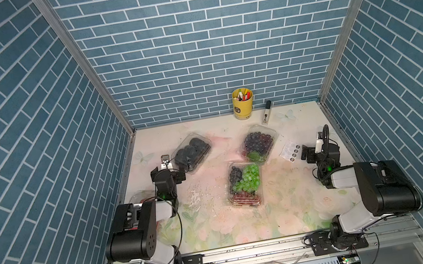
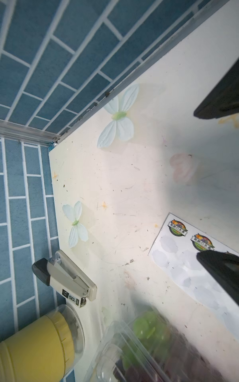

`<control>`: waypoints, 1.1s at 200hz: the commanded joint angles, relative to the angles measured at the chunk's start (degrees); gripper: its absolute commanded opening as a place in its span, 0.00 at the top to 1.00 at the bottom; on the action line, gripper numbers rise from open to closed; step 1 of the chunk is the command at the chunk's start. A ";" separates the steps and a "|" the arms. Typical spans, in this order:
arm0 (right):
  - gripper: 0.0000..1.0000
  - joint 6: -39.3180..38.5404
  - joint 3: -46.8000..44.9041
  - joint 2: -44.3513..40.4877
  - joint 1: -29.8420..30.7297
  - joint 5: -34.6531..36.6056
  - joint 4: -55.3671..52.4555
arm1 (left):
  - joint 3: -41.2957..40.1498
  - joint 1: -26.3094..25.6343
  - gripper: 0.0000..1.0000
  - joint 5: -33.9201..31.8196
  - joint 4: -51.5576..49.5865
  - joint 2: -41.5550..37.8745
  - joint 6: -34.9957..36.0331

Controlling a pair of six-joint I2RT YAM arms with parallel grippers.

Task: Label fruit boxes
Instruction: Pick up the label sticker from the center of the board.

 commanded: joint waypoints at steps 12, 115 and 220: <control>0.01 -2.64 1.13 0.21 0.02 -0.65 0.01 | -0.35 0.06 0.00 0.47 -0.48 0.14 0.46; 0.01 -2.64 1.13 0.20 0.02 -0.63 0.01 | -0.38 0.06 0.00 0.50 -0.53 0.09 0.46; 0.01 -2.60 1.13 0.24 0.02 -0.61 -0.08 | -0.12 0.43 0.00 1.38 -1.02 0.08 0.37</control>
